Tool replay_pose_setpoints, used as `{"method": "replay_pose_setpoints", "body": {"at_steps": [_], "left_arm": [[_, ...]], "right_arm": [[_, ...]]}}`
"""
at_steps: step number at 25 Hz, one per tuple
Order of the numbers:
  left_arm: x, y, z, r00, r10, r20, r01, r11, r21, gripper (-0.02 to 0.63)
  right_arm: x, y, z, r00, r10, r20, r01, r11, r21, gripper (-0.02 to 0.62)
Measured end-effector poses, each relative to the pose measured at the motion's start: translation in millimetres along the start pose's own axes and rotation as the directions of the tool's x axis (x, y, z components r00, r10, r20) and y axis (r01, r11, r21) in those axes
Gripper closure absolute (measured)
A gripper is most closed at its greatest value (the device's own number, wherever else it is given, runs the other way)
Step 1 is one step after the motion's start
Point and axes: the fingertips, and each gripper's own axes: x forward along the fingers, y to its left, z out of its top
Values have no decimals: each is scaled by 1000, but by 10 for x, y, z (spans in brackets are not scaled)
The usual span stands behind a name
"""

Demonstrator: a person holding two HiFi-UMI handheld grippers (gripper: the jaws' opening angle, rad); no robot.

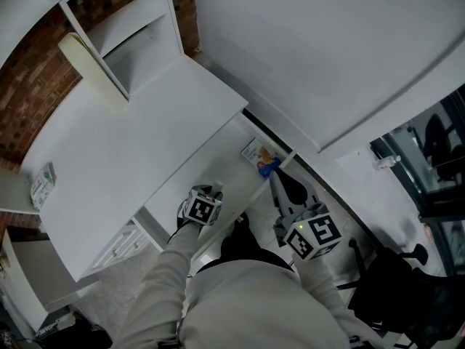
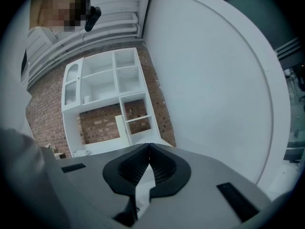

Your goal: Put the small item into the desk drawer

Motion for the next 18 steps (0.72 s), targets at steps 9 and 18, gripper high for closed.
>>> {"method": "replay_pose_setpoints", "body": {"at_steps": [9, 18], "left_arm": [[249, -10, -309, 992, -13, -126, 22, 998, 66, 463], [385, -5, -419, 980, -15, -198, 35, 995, 94, 463]], "right_arm": [[55, -78, -5, 1000, -3, -13, 3, 1000, 3, 568], [96, -124, -24, 1000, -8, -21, 8, 1000, 12, 568]]}}
